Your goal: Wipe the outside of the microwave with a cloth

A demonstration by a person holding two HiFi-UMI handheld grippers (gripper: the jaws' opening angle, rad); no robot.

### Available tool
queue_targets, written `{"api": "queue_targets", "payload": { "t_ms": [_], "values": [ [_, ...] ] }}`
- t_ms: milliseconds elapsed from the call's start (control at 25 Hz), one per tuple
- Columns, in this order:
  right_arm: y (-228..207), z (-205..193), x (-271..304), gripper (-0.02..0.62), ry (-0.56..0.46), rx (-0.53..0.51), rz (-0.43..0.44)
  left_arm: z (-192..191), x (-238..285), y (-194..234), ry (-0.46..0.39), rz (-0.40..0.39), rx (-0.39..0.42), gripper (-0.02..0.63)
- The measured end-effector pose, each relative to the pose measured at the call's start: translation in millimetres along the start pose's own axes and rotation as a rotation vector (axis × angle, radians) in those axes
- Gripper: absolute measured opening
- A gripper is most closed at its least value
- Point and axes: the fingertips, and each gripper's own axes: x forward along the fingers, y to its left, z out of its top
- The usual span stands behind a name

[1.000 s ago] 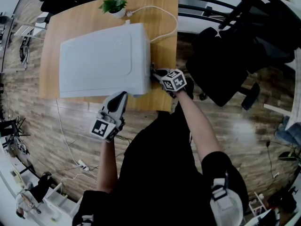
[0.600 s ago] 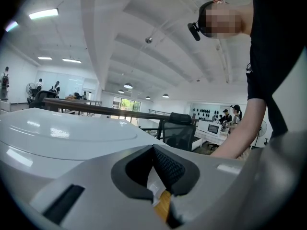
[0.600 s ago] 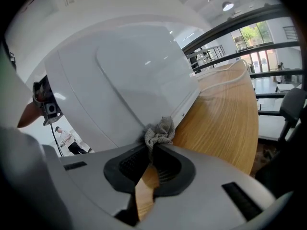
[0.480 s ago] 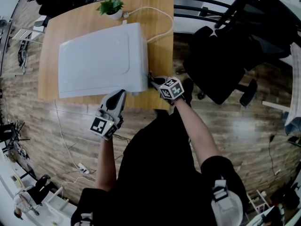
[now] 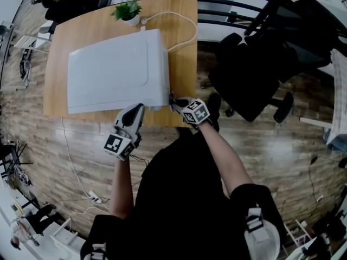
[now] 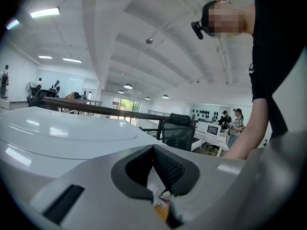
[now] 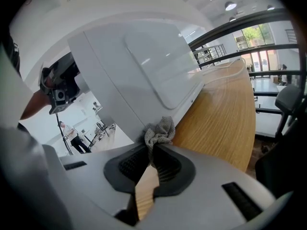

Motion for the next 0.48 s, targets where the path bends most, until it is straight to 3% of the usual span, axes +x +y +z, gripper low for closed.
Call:
{"api": "queue_targets", "payload": {
  "t_ms": [480],
  "values": [
    [10, -14, -9, 0.028, 0.007, 0.024, 0.028, 1, 1, -1, -0.002, -0.006, -0.004, 0.002]
  ]
}}
